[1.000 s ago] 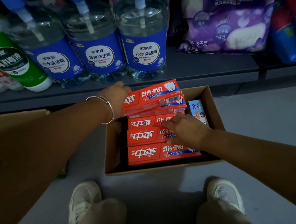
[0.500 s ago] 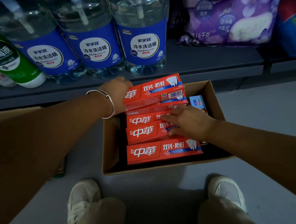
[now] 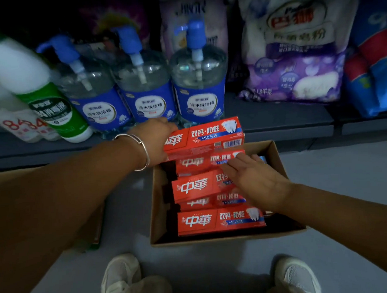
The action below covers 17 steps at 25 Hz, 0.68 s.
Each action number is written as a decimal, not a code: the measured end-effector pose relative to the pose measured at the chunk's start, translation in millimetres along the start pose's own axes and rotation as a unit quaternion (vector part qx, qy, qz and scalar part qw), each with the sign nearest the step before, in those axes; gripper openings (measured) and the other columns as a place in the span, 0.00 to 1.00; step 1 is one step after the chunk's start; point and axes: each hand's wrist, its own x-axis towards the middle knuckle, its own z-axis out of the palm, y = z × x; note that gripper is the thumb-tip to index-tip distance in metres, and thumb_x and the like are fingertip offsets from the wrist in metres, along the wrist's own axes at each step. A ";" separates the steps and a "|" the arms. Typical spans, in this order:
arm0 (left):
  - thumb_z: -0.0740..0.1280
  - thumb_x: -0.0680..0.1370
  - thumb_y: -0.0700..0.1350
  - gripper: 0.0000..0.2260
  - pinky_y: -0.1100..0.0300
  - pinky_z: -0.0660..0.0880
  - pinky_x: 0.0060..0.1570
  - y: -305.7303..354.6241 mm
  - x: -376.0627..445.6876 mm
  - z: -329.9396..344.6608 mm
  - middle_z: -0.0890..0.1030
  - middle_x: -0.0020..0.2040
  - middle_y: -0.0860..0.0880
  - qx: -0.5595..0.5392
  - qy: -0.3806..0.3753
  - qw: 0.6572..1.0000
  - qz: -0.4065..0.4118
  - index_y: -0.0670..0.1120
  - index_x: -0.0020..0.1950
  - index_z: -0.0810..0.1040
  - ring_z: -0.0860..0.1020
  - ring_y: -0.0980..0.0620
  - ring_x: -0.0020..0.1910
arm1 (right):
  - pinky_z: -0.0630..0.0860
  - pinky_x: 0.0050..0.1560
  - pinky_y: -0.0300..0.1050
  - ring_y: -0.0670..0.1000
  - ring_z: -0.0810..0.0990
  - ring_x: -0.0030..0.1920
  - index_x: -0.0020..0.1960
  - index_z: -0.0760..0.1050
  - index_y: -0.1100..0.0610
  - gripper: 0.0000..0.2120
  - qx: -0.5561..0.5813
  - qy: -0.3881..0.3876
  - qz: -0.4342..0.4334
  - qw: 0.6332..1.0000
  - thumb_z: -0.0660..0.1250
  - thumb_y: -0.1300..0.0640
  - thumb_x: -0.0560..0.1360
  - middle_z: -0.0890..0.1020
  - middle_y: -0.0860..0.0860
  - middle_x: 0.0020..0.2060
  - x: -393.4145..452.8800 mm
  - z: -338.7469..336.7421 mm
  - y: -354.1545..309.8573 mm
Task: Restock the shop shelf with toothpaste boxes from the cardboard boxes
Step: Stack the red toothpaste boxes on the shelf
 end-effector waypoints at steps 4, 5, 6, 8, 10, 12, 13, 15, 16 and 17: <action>0.72 0.70 0.48 0.23 0.60 0.70 0.54 -0.7 -30.0 -65.6 0.74 0.57 0.45 0.028 0.020 0.999 0.004 0.46 0.63 0.73 0.74 0.46 0.57 | 0.75 0.53 0.49 0.52 0.77 0.54 0.62 0.72 0.55 0.30 -0.054 0.117 -0.019 0.991 0.76 0.48 0.64 0.79 0.52 0.54 -19.9 -58.0 -0.4; 0.72 0.69 0.47 0.23 0.60 0.70 0.53 -1.8 -37.9 -85.5 0.75 0.56 0.45 0.038 0.027 0.999 0.002 0.46 0.63 0.73 0.75 0.46 0.56 | 0.77 0.45 0.46 0.51 0.79 0.48 0.57 0.76 0.55 0.30 -0.055 0.151 -0.018 0.987 0.79 0.47 0.59 0.81 0.50 0.48 -24.5 -75.5 0.6; 0.72 0.69 0.46 0.23 0.60 0.70 0.52 -3.2 -45.7 -105.7 0.75 0.56 0.45 0.048 0.036 0.998 0.001 0.46 0.62 0.74 0.75 0.46 0.55 | 0.78 0.40 0.45 0.50 0.80 0.44 0.53 0.77 0.55 0.30 -0.048 0.185 -0.015 0.982 0.81 0.46 0.55 0.81 0.49 0.44 -29.1 -93.6 1.2; 0.73 0.68 0.46 0.21 0.61 0.69 0.49 -7.7 -58.6 -146.1 0.76 0.53 0.45 0.069 0.061 0.996 0.002 0.46 0.60 0.75 0.76 0.46 0.53 | 0.79 0.37 0.44 0.49 0.80 0.41 0.52 0.77 0.54 0.31 -0.048 0.235 -0.019 0.971 0.81 0.45 0.53 0.81 0.48 0.43 -36.1 -130.9 1.9; 0.74 0.66 0.45 0.21 0.60 0.71 0.49 -11.7 -67.5 -183.9 0.76 0.52 0.46 0.079 0.091 0.993 0.003 0.46 0.58 0.76 0.76 0.46 0.51 | 0.80 0.37 0.44 0.49 0.80 0.41 0.52 0.77 0.54 0.31 -0.057 0.267 -0.022 0.962 0.81 0.44 0.54 0.81 0.48 0.43 -41.5 -165.0 2.5; 0.75 0.66 0.45 0.23 0.58 0.72 0.51 -17.1 -76.3 -223.9 0.77 0.53 0.46 0.095 0.125 0.988 -0.002 0.46 0.60 0.76 0.76 0.47 0.51 | 0.80 0.37 0.46 0.50 0.81 0.41 0.53 0.77 0.55 0.32 -0.063 0.298 -0.015 0.952 0.81 0.44 0.53 0.81 0.49 0.43 -43.4 -201.2 2.5; 0.75 0.66 0.45 0.23 0.58 0.73 0.51 -20.9 -78.8 -242.7 0.77 0.53 0.46 0.104 0.140 0.985 -0.005 0.47 0.61 0.76 0.76 0.47 0.51 | 0.81 0.36 0.46 0.50 0.81 0.40 0.52 0.78 0.55 0.32 -0.066 0.312 -0.009 0.948 0.82 0.44 0.52 0.82 0.49 0.42 -42.4 -218.3 3.3; 0.74 0.67 0.46 0.23 0.58 0.73 0.51 -30.9 -80.4 -275.5 0.77 0.52 0.47 0.112 0.169 0.979 -0.010 0.48 0.61 0.76 0.76 0.49 0.50 | 0.81 0.36 0.46 0.50 0.82 0.39 0.51 0.78 0.55 0.33 -0.075 0.335 0.005 0.939 0.82 0.44 0.51 0.82 0.49 0.41 -36.2 -249.3 4.2; 0.74 0.67 0.45 0.23 0.59 0.73 0.51 -36.7 -79.5 -289.7 0.77 0.52 0.47 0.112 0.181 0.977 -0.012 0.48 0.60 0.76 0.76 0.49 0.49 | 0.81 0.36 0.45 0.50 0.81 0.39 0.50 0.78 0.54 0.32 -0.078 0.343 0.011 0.936 0.82 0.43 0.51 0.82 0.48 0.41 -30.6 -263.0 5.0; 0.74 0.67 0.45 0.23 0.59 0.73 0.51 -42.3 -77.3 -301.3 0.77 0.52 0.48 0.112 0.189 0.975 -0.014 0.48 0.61 0.76 0.76 0.49 0.49 | 0.81 0.36 0.44 0.49 0.81 0.39 0.50 0.78 0.54 0.32 -0.078 0.350 0.016 0.933 0.82 0.43 0.51 0.82 0.48 0.41 -24.2 -274.5 6.0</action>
